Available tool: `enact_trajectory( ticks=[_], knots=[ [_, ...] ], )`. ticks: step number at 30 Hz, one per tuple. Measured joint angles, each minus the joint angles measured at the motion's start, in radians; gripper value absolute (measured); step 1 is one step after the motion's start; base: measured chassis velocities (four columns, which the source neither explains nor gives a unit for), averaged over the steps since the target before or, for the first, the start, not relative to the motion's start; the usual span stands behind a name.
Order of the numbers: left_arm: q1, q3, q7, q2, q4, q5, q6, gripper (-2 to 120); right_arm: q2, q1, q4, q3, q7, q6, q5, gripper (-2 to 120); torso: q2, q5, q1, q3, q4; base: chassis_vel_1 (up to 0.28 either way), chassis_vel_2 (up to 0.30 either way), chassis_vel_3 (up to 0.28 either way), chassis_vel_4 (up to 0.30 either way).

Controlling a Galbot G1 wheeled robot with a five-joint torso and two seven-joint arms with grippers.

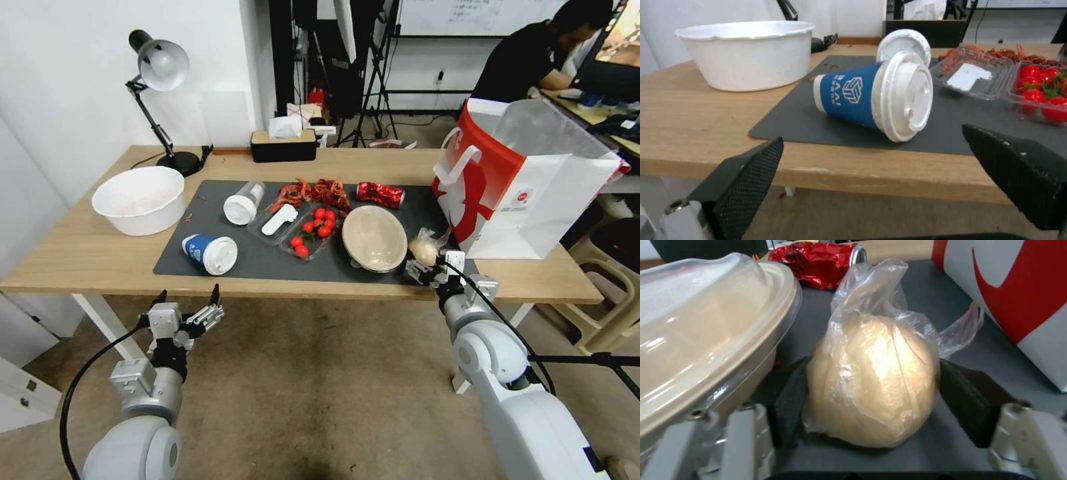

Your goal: Pick up the trash from the table and place it into the takeout bag.

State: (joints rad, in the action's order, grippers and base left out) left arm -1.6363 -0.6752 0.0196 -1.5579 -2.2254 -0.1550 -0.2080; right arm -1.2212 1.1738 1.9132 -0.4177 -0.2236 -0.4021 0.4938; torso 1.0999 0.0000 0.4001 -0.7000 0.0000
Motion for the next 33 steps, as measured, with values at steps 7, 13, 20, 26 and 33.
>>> enact_trajectory(
  ticks=[7,13,20,26,33],
  knots=[
    [0.004,0.003,0.0,0.0,0.014,0.003,0.007,100,0.0,-0.011,-0.009,0.004,0.0,-0.003,-0.001,48,0.0,0.0,0.0,0.0,0.0,0.0,0.0,0.0,0.0],
    [0.007,0.005,-0.001,0.001,0.03,0.007,0.021,100,-0.002,-0.009,-0.012,0.004,-0.003,-0.004,-0.003,24,0.0,0.0,0.0,0.0,0.0,0.0,0.0,0.0,0.0],
    [0.007,0.007,-0.001,0.0,0.033,0.009,0.023,100,-0.001,-0.005,-0.01,0.002,-0.013,-0.006,-0.004,7,0.0,0.0001,0.0,0.0,0.0001,0.0,0.0,0.0,0.0],
    [0.008,0.008,-0.001,0.002,0.036,0.009,0.024,100,0.01,0.054,0.113,-0.059,0.048,0.042,0.024,6,0.0,0.0002,0.0,0.0,-0.0001,0.0,0.0,0.0,0.0],
    [0.008,0.013,0.0,0.001,0.037,0.012,0.029,100,0.057,0.077,0.233,-0.12,0.193,0.166,0.131,6,0.0,0.0001,0.0,0.0,-0.0002,0.0,0.0,0.0,0.0]
  ],
)
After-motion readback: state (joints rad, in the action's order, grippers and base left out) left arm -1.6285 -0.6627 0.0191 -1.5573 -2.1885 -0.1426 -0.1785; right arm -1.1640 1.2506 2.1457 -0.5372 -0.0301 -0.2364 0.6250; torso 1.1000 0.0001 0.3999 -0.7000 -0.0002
